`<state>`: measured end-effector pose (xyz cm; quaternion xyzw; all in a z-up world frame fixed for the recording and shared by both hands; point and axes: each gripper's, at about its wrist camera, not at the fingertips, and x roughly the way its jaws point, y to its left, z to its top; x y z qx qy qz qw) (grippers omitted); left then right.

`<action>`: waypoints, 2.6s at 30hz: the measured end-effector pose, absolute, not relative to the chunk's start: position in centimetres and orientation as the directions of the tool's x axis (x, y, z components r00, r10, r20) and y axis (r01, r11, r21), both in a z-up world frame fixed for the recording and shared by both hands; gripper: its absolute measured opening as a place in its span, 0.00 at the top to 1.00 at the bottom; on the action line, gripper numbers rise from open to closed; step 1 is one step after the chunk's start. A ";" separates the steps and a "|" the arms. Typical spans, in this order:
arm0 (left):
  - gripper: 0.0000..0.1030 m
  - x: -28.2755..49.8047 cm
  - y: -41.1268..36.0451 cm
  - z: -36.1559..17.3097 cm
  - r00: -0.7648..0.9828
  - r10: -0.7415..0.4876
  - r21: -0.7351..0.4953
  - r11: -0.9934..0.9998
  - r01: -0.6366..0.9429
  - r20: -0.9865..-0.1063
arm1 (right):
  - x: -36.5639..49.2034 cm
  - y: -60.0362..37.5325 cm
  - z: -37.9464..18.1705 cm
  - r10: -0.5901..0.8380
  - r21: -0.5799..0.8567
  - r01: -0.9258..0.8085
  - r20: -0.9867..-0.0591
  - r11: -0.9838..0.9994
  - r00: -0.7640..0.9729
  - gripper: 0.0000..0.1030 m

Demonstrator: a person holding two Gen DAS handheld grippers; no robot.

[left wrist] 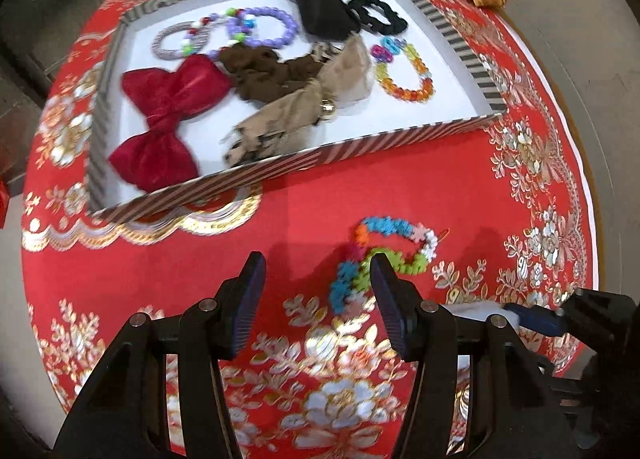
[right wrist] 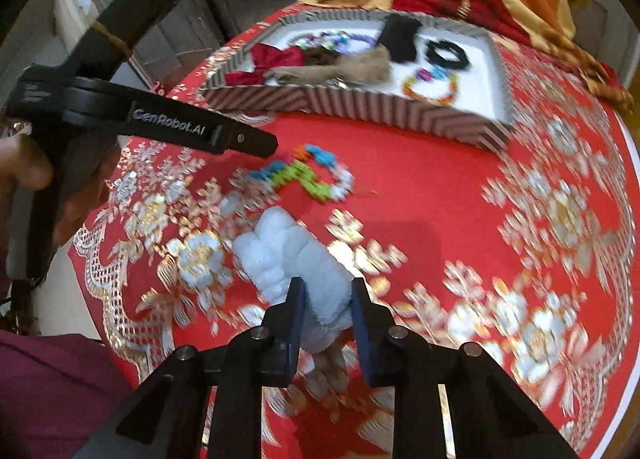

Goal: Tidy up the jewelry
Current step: 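Grasp the white fluffy scrunchie with the right tool while the left grasps the teal-green bracelet, then carry the teal bracelet into the tray and release it while the right tool releases the white scrunchie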

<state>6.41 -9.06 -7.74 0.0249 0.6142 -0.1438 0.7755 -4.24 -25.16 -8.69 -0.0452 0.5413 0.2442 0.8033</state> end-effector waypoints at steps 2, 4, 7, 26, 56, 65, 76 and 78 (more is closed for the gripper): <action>0.48 6.7 -9.7 -8.0 0.208 -0.186 -0.127 0.955 0.270 -0.960 | -4.5 -26.1 -8.5 0.344 0.200 -0.425 -0.891 0.883 0.295 0.79; 0.48 7.1 -10.7 -8.6 0.201 -0.158 -0.093 0.950 0.298 -0.967 | -4.6 -26.6 -8.5 0.351 0.213 -0.415 -0.890 0.885 0.291 0.79; 0.48 7.0 -11.5 -8.9 0.196 -0.154 -0.083 0.940 0.330 -0.968 | -4.8 -27.1 -8.7 0.365 0.236 -0.398 -0.885 0.887 0.289 0.79; 0.96 7.1 -10.8 -5.4 0.208 -0.306 -0.221 0.910 0.350 -0.929 | -4.4 -27.9 -7.9 0.383 0.250 -0.388 -0.869 0.887 0.314 0.79; 0.96 19.7 -10.0 5.0 0.429 -0.295 -0.190 0.944 0.271 -0.854 | 11.7 -27.6 -1.7 0.318 0.140 -0.378 -0.829 0.915 0.461 0.79; 0.96 22.2 -9.5 -1.9 0.335 -0.227 -0.180 0.969 0.168 -0.914 | 15.3 -25.9 -6.8 0.327 0.142 -0.491 -0.892 0.859 0.313 0.79; 0.54 20.7 -7.8 -3.9 0.355 -0.173 -0.153 0.985 0.084 -0.919 | 15.1 -27.8 -6.2 0.348 0.192 -0.395 -0.859 0.899 0.375 0.45; 0.54 20.0 -7.6 -3.6 0.373 -0.154 -0.135 0.988 0.077 -0.915 | 14.2 -27.8 -5.0 0.352 0.192 -0.383 -0.841 0.904 0.410 0.45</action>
